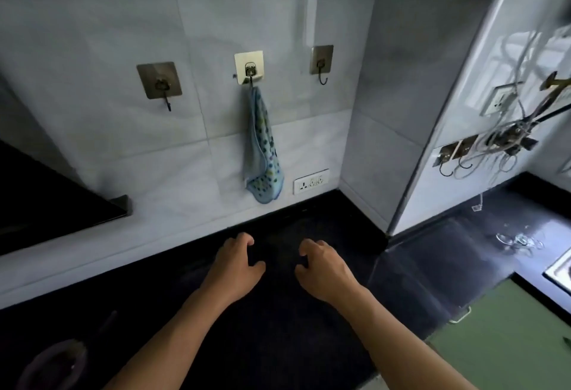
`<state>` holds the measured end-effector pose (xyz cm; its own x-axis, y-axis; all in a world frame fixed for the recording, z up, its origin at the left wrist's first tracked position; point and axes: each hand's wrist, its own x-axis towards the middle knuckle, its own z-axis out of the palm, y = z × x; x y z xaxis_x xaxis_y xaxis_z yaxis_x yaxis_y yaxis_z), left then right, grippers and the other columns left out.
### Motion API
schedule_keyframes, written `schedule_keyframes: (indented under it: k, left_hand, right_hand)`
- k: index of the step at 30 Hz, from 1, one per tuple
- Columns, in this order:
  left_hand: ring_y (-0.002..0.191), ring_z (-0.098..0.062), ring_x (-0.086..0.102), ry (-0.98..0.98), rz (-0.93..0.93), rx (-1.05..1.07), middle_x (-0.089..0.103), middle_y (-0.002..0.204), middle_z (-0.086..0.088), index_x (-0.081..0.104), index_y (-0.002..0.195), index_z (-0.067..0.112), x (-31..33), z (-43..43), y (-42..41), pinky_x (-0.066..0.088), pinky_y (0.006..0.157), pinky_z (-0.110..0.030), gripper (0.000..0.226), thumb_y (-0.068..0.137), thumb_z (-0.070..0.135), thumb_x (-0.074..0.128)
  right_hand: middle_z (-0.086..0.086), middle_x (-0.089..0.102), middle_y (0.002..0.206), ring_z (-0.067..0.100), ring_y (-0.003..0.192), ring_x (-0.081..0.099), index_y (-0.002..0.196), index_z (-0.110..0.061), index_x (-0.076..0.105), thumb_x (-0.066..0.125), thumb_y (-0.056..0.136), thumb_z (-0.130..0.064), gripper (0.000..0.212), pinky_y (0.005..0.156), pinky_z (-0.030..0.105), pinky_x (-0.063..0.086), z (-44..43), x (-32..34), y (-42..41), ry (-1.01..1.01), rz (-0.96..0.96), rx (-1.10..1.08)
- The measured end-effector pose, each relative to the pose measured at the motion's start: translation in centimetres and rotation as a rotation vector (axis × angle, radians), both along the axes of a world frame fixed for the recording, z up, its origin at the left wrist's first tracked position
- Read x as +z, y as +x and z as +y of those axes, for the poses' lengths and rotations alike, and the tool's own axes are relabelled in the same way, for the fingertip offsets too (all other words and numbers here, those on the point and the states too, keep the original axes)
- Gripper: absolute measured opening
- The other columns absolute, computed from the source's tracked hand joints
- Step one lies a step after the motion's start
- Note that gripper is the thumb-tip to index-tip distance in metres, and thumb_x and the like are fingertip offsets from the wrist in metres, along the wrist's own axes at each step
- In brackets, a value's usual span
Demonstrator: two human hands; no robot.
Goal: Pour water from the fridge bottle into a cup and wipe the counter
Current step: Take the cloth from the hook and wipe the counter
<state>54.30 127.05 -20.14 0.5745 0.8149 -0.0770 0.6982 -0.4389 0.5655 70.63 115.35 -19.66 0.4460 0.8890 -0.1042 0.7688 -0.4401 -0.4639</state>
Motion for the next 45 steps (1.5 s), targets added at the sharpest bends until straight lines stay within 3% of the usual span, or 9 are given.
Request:
schedule_keyframes:
  k: [10, 14, 16, 18, 20, 24, 29, 39, 45]
  left_hand:
    - [0.108, -0.022, 0.052, 0.099, -0.192, 0.224, 0.049, 0.129, -0.01, 0.043, 0.135, 0.01, 9.1, 9.6, 10.7, 0.04, 0.081, -0.028, 0.059, 0.087, 0.029, 0.071]
    - [0.11, -0.031, 0.058, 0.129, -0.325, 0.361, 0.056, 0.124, -0.014, 0.045, 0.128, 0.006, 11.9, 14.4, 15.0, 0.049, 0.083, -0.034, 0.057, 0.082, 0.027, 0.072]
    - [0.102, -0.029, 0.062, 0.116, -0.363, 0.404, 0.061, 0.113, -0.009, 0.048, 0.12, 0.008, 12.4, 16.0, 16.2, 0.053, 0.081, -0.037, 0.052, 0.079, 0.03, 0.072]
    - [0.089, -0.022, 0.063, 0.12, -0.37, 0.451, 0.061, 0.096, 0.001, 0.051, 0.112, 0.012, 12.5, 17.1, 17.3, 0.052, 0.071, -0.034, 0.044, 0.079, 0.035, 0.07]
    - [0.081, -0.017, 0.059, 0.114, -0.355, 0.492, 0.055, 0.087, 0.008, 0.055, 0.109, 0.014, 12.4, 17.7, 17.7, 0.044, 0.064, -0.027, 0.038, 0.083, 0.039, 0.069]
    - [0.078, -0.015, 0.065, 0.178, -0.384, 0.493, 0.06, 0.079, 0.01, 0.064, 0.096, 0.016, 12.7, 18.4, 18.0, 0.04, 0.056, -0.018, 0.02, 0.087, 0.034, 0.066]
    - [0.071, -0.011, 0.055, 0.189, -0.527, 0.515, 0.059, 0.08, 0.002, 0.057, 0.09, 0.012, 14.6, 17.4, 17.3, 0.042, 0.058, -0.022, 0.008, 0.089, 0.018, 0.062]
    - [0.062, -0.002, 0.047, 0.409, -0.718, 0.38, 0.054, 0.076, 0.001, 0.05, 0.087, 0.016, 22.3, 11.7, 15.2, 0.037, 0.056, -0.014, 0.013, 0.083, 0.007, 0.058]
    - [0.068, -0.018, 0.051, 0.258, -0.717, 0.285, 0.058, 0.081, -0.012, 0.048, 0.081, 0.023, 17.3, 5.4, 11.4, 0.043, 0.064, -0.031, 0.015, 0.073, 0.013, 0.054]
  right_hand:
    - [0.01, 0.062, 0.113, 0.027, 0.098, 0.059, 0.12, -0.015, 0.058, 0.061, 0.088, -0.023, 0.034, 0.075, 0.026, 0.039, 14.2, 7.3, 11.9, 0.129, 0.031, 0.218]
    - [0.007, 0.069, 0.09, 0.022, 0.079, 0.058, 0.108, -0.013, 0.058, 0.061, 0.086, -0.017, 0.022, 0.059, 0.024, 0.04, 20.0, 11.5, 14.3, 0.238, 0.121, 0.248]
    - [0.003, 0.064, 0.076, 0.023, 0.073, 0.06, 0.11, -0.01, 0.055, 0.06, 0.087, -0.015, 0.024, 0.05, 0.012, 0.038, 22.4, 12.7, 14.8, 0.277, 0.167, 0.268]
    - [0.005, 0.066, 0.089, 0.026, 0.084, 0.064, 0.122, -0.005, 0.052, 0.061, 0.089, -0.017, 0.036, 0.059, 0.009, 0.041, 24.4, 13.3, 15.1, 0.318, 0.207, 0.292]
    - [0.011, 0.062, 0.117, 0.03, 0.108, 0.062, 0.132, -0.004, 0.049, 0.063, 0.092, -0.022, 0.046, 0.08, 0.022, 0.043, 25.6, 13.3, 15.1, 0.335, 0.236, 0.284]
    - [0.006, 0.064, 0.097, 0.028, 0.095, 0.065, 0.102, -0.007, 0.061, 0.056, 0.092, -0.024, 0.02, 0.072, 0.029, 0.043, 27.8, 12.7, 15.2, 0.338, 0.205, 0.316]
    - [-0.001, 0.05, 0.064, 0.014, 0.06, 0.049, 0.068, -0.014, 0.044, 0.057, 0.091, -0.015, 0.027, 0.051, 0.024, 0.033, 27.5, 12.9, 15.5, 0.489, 0.237, 0.267]
    - [0.006, 0.052, 0.066, 0.007, 0.049, 0.045, 0.073, -0.008, 0.052, 0.056, 0.087, -0.005, 0.015, 0.042, 0.021, 0.041, 19.1, 22.2, 16.6, 0.802, 0.539, 0.227]
    - [0.009, 0.046, 0.064, 0.015, 0.055, 0.043, 0.073, -0.002, 0.05, 0.053, 0.082, 0.005, 0.012, 0.047, 0.031, 0.039, 12.8, 17.4, 16.3, 0.643, 0.638, 0.408]
